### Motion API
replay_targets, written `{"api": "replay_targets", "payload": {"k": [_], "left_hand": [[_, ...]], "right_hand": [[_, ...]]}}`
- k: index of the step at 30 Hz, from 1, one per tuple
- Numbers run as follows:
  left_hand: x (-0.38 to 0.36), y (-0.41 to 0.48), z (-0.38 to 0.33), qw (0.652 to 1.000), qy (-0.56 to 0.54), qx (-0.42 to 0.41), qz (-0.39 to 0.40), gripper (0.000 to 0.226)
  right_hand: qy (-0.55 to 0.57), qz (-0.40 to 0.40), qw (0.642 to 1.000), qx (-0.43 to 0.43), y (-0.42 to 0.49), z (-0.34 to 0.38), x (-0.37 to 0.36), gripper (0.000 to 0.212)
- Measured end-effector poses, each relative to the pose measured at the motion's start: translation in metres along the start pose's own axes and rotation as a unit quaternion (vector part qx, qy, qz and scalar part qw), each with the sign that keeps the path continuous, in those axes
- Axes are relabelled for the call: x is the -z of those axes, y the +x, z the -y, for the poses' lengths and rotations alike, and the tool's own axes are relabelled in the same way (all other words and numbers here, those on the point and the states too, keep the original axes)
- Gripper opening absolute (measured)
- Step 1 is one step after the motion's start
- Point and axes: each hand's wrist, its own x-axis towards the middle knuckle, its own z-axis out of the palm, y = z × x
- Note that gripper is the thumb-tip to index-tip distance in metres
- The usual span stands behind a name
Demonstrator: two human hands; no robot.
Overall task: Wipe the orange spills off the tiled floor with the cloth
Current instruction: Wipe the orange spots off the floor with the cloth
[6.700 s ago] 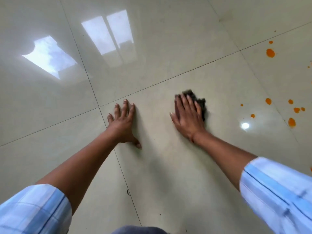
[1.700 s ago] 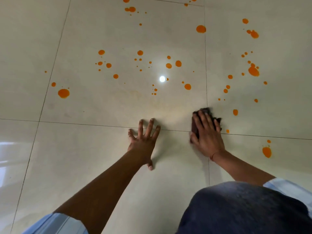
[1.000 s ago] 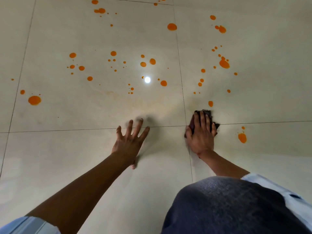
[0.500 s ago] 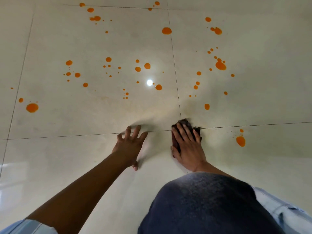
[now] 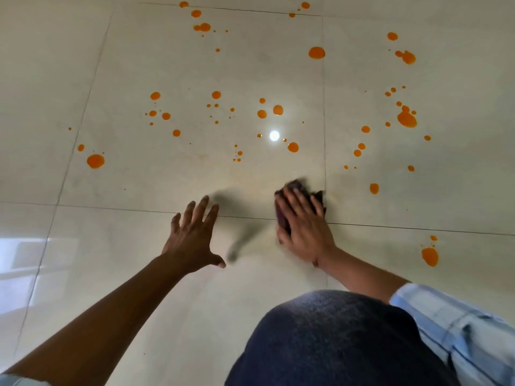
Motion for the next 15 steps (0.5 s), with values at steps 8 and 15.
{"api": "replay_targets", "payload": {"k": [8,15], "left_hand": [[0.001,0.001,0.001,0.999,0.009,0.024,0.038,0.124],[0.014,0.009,0.003,0.998,0.037,0.033,0.028,0.115]], "right_hand": [[0.007,0.036,0.99,0.134,0.006,0.05,-0.013,0.069],[0.006,0.004,0.991,-0.13,0.079,0.004,0.017,0.067]]}}
